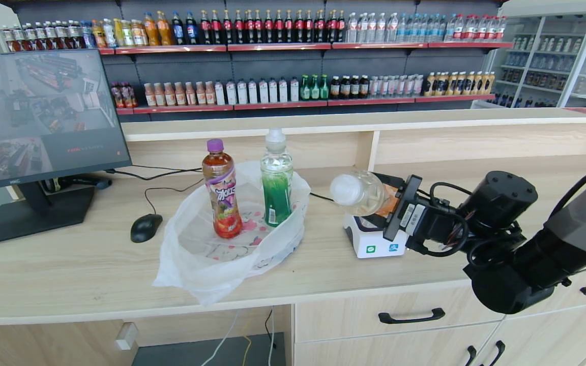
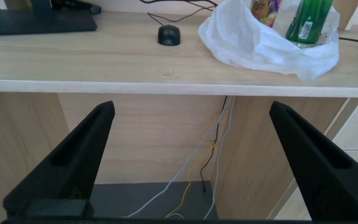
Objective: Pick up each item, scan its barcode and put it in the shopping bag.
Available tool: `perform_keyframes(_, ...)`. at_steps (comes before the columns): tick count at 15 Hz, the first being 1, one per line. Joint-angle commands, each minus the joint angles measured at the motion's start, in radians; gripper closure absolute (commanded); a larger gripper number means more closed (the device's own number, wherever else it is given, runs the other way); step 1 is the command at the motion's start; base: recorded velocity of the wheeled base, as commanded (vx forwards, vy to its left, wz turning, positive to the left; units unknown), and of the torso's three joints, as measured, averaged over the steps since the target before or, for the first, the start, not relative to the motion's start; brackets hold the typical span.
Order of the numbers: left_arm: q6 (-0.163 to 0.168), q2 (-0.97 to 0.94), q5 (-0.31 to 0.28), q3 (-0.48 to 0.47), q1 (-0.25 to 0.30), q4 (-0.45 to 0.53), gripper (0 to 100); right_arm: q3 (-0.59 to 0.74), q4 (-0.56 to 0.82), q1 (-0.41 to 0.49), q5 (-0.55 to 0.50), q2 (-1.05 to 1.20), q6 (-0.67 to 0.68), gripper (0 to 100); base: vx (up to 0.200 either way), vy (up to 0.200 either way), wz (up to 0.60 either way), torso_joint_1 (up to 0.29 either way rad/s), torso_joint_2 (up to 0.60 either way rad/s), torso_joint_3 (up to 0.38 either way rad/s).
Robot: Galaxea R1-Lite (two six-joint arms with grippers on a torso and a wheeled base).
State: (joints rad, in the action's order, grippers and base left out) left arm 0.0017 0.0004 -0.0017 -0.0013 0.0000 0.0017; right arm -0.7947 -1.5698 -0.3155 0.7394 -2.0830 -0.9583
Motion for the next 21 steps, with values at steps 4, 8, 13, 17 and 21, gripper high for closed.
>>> perform_keyframes(4,0.0,0.0,0.0,0.0,0.0,0.0,0,0.002,-0.001,0.001,-0.002,0.023,0.0,100,0.0,0.0,0.0,0.0,0.0,0.0)
perform_keyframes(8,0.0,0.0,0.0,0.0,0.0,0.0,0,0.012,-0.001,0.001,-0.003,0.064,0.003,100,0.0,0.0,0.0,0.0,0.0,0.0)
perform_keyframes(13,0.0,0.0,0.0,0.001,0.0,0.0,0,0.043,-0.001,0.018,-0.028,0.164,0.059,100,0.0,0.0,0.0,0.0,0.0,0.0)
perform_keyframes(17,0.0,0.0,0.0,0.0,0.0,0.0,0,0.129,-0.001,0.012,-0.172,0.3,0.13,100,0.0,0.0,0.0,0.0,0.0,0.0)
perform_keyframes(21,0.0,0.0,0.0,0.0,0.0,0.0,0,0.252,-0.001,0.006,-0.374,0.408,0.3,100,0.0,0.0,0.0,0.0,0.0,0.0)
